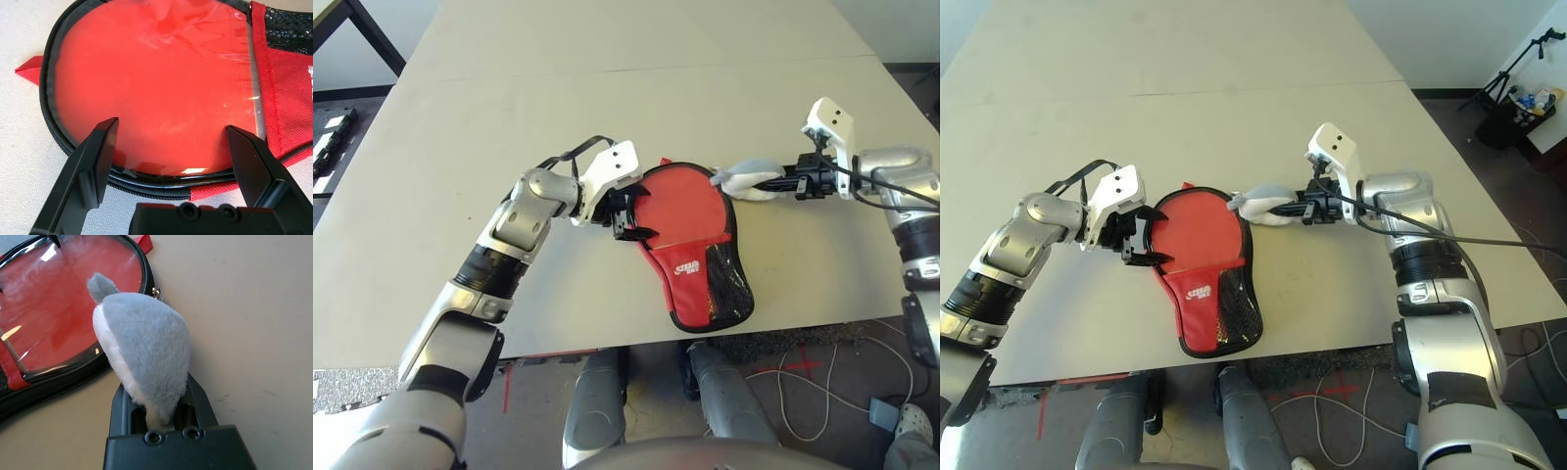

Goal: Store the ping-pong paddle in its case and zip it.

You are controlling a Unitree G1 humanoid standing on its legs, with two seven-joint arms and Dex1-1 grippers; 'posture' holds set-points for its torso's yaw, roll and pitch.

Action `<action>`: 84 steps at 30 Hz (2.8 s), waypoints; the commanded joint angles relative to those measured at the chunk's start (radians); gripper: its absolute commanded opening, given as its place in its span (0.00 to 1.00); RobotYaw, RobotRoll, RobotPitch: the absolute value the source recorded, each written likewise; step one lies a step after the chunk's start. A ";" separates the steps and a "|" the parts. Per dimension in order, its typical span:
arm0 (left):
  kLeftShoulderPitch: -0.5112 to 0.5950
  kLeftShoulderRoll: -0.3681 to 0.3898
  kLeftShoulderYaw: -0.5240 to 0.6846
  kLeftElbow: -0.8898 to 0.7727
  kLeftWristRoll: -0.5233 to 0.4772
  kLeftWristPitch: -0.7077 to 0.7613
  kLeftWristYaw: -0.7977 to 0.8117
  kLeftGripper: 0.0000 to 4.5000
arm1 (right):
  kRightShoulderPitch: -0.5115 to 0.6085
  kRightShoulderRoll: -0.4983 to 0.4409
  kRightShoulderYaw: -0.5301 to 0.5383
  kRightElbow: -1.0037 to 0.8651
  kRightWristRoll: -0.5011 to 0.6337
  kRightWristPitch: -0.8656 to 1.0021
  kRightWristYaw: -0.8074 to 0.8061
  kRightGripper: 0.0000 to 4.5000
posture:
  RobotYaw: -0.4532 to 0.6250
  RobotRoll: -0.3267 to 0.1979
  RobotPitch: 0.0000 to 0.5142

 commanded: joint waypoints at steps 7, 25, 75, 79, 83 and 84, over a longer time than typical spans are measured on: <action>-0.020 -0.013 -0.064 0.004 0.020 0.078 -0.040 1.00 | -0.006 0.023 -0.012 0.000 0.004 0.005 -0.027 0.11 | 0.40 0.62 0.48; -0.062 -0.012 -0.137 0.040 0.036 0.314 -0.019 1.00 | 0.014 -0.072 -0.023 -0.062 0.027 0.031 0.068 0.11 | 0.39 0.62 0.47; -0.063 -0.024 -0.150 0.044 0.029 0.274 -0.010 1.00 | 0.595 -0.436 0.132 -0.862 0.448 0.424 0.295 0.26 | 0.37 0.62 0.49; -0.063 -0.019 -0.155 0.038 0.028 0.245 -0.027 1.00 | 0.562 -0.431 0.120 -0.814 0.432 0.407 0.314 0.54 | 0.38 0.62 0.50; -0.067 -0.011 -0.150 0.030 0.020 0.219 -0.048 1.00 | 0.527 -0.457 0.120 -0.749 0.442 0.342 0.328 0.81 | 0.37 0.62 0.49; -0.068 -0.009 -0.147 0.027 0.016 0.215 -0.053 1.00 | 0.521 -0.462 0.117 -0.737 0.450 0.324 0.328 0.89 | 0.37 0.62 0.49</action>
